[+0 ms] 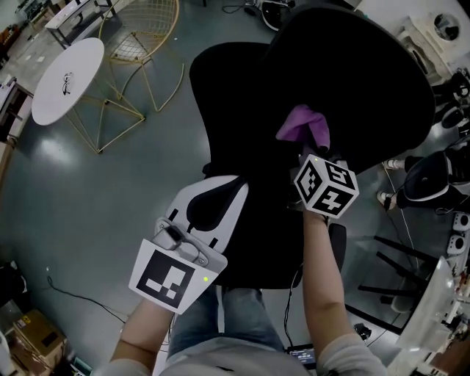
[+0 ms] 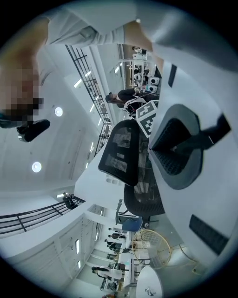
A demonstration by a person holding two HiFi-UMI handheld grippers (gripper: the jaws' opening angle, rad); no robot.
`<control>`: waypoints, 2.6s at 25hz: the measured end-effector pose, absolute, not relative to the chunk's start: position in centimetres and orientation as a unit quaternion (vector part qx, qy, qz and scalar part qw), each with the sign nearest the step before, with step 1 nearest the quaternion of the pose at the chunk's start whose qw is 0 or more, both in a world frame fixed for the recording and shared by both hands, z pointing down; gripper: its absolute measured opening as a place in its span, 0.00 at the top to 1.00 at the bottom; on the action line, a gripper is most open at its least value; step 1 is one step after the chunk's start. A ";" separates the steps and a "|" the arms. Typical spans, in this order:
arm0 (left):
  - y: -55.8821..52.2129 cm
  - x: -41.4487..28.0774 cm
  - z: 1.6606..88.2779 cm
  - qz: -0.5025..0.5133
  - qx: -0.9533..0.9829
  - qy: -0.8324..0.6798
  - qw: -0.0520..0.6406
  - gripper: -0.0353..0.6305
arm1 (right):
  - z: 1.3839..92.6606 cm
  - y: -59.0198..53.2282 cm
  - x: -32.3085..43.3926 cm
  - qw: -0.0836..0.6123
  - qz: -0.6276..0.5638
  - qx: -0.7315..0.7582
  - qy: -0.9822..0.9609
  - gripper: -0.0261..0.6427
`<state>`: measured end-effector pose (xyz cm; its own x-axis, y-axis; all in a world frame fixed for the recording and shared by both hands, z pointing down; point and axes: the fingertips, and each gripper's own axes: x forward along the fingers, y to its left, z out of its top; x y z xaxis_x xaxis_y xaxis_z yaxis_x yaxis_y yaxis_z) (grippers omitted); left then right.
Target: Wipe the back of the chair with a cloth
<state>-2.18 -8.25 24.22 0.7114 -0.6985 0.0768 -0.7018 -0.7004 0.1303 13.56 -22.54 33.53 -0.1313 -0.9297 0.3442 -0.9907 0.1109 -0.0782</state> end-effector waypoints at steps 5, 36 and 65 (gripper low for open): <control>-7.8 -3.5 24.6 0.015 0.918 -0.389 0.077 0.93 | 33.5 -22.9 10.9 0.108 0.142 0.638 -0.749 0.89; -6.7 -11.6 25.4 0.008 0.889 -0.449 0.085 0.93 | 34.5 -23.6 -5.5 0.128 0.139 0.547 -0.815 0.89; -6.9 -10.5 27.4 0.022 0.893 -0.439 0.100 0.93 | 38.7 -22.6 -2.4 0.126 0.176 0.562 -0.798 0.89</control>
